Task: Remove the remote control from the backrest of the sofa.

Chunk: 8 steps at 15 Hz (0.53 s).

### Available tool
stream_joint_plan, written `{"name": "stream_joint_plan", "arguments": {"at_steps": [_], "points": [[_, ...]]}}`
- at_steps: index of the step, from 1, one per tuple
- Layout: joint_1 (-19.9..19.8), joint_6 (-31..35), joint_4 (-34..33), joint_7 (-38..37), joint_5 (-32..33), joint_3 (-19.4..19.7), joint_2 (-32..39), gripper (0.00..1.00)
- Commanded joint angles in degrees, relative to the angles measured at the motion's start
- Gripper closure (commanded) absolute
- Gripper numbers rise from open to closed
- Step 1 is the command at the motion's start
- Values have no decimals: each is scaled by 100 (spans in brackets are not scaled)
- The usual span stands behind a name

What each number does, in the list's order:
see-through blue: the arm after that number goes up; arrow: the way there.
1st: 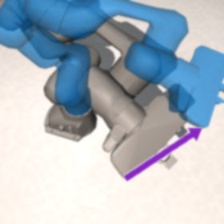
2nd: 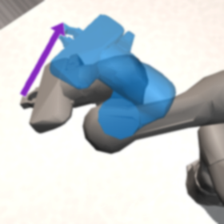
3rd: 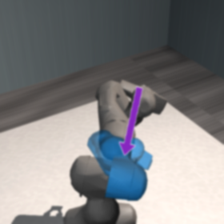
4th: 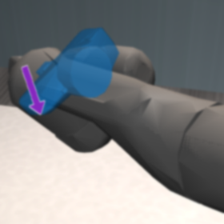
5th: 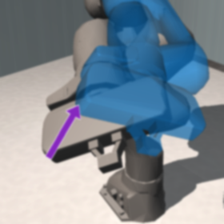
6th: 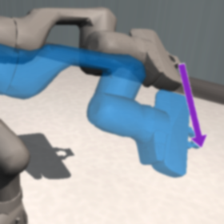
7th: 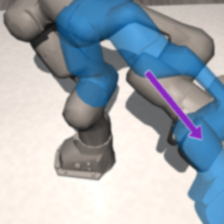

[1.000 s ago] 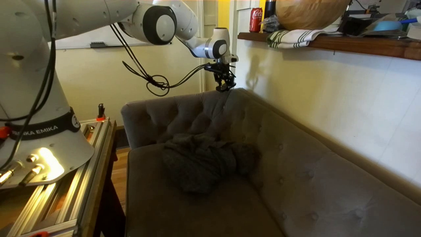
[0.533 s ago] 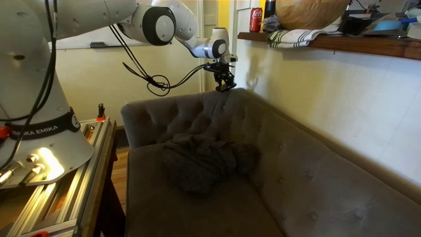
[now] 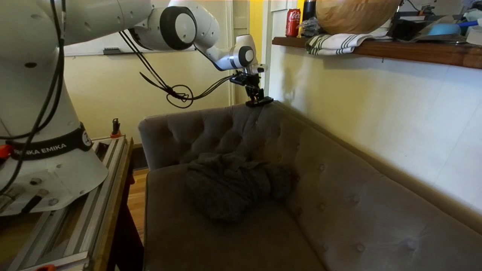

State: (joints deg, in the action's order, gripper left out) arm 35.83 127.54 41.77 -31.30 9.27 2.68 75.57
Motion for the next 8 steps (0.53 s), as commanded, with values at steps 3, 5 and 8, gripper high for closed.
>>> {"name": "stream_joint_plan", "arguments": {"at_steps": [3,5,8], "points": [[211,-123,-461,-878,13,289,148,63],[89,-118,-550,-672,-224,-11,194,63],[76,43,-216,-572,-233,-84,32,38]]}}
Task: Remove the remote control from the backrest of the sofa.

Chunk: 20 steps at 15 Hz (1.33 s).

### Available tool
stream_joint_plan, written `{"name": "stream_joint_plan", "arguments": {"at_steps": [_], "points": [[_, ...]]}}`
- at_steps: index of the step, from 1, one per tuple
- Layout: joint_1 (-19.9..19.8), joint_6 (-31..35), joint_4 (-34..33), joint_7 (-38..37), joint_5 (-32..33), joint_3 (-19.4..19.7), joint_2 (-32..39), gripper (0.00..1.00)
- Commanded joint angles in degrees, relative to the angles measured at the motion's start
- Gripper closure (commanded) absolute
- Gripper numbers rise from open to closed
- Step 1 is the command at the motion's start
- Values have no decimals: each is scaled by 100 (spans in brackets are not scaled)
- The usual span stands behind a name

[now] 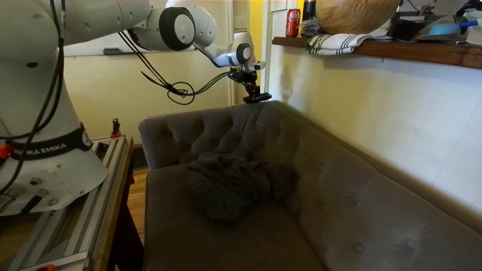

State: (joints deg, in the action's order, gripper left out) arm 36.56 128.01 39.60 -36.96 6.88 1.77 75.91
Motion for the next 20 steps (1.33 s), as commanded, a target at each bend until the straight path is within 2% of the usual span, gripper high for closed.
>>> {"name": "stream_joint_plan", "arguments": {"at_steps": [1,2,3,7,13,17,20], "points": [[-38,50,-24,82,-63,-107,16,38],[-62,62,-54,125,-93,-165,31,38],[-46,-21,-41,-120,-77,-77,25,63],[98,-284,-128,-1081,-62,228,79,63],[161,-239,-287,-1981,-127,316,210,63],[124,-170,-369,-2129,-110,299,253,63],[58,-77,-461,-1873,-146,190,266,63]]}}
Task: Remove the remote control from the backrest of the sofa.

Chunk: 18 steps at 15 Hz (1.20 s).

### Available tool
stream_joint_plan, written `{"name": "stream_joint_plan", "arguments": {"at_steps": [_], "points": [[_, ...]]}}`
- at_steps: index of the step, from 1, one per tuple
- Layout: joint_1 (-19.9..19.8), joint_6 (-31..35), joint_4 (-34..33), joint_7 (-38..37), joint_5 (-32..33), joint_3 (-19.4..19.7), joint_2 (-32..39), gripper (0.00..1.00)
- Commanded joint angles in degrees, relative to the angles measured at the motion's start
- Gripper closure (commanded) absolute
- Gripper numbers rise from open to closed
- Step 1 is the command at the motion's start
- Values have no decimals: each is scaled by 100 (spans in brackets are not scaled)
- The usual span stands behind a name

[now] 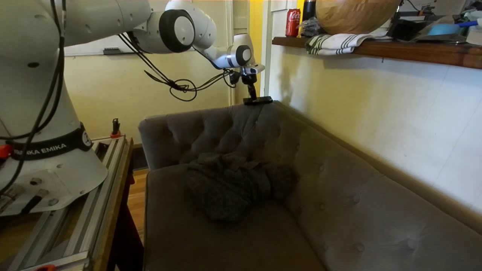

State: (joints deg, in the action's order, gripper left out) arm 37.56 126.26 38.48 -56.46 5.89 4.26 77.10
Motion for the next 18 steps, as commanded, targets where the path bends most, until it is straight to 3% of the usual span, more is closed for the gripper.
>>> {"name": "stream_joint_plan", "arguments": {"at_steps": [1,8,18], "points": [[-40,130,-389,101,-34,-55,163,63],[-150,415,-570,786,-192,-465,269,63],[-170,275,-715,595,-208,-684,484,63]]}}
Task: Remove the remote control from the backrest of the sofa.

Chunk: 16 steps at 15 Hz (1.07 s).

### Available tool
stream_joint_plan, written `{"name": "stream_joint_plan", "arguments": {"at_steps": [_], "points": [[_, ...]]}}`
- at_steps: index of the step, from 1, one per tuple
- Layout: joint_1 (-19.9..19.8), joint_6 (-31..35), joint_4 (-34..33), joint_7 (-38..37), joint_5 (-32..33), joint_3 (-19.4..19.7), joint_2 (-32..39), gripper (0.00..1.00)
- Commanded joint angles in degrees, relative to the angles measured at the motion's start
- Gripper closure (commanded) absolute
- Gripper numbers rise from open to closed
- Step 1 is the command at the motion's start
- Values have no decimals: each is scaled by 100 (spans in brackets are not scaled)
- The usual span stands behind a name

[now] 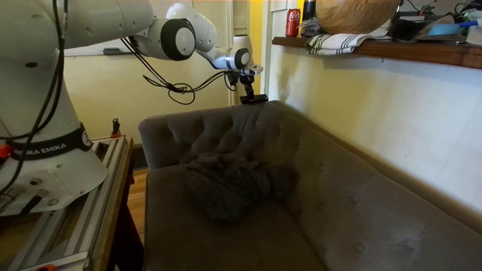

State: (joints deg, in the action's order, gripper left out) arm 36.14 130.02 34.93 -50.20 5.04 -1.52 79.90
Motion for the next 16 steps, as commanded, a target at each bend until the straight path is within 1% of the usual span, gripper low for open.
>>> {"name": "stream_joint_plan", "arguments": {"at_steps": [1,8,16], "points": [[-38,-121,-365,-34,-137,-121,216,63],[-17,-211,-343,-397,-83,-17,155,63],[-22,-193,-325,-582,-52,16,130,63]]}}
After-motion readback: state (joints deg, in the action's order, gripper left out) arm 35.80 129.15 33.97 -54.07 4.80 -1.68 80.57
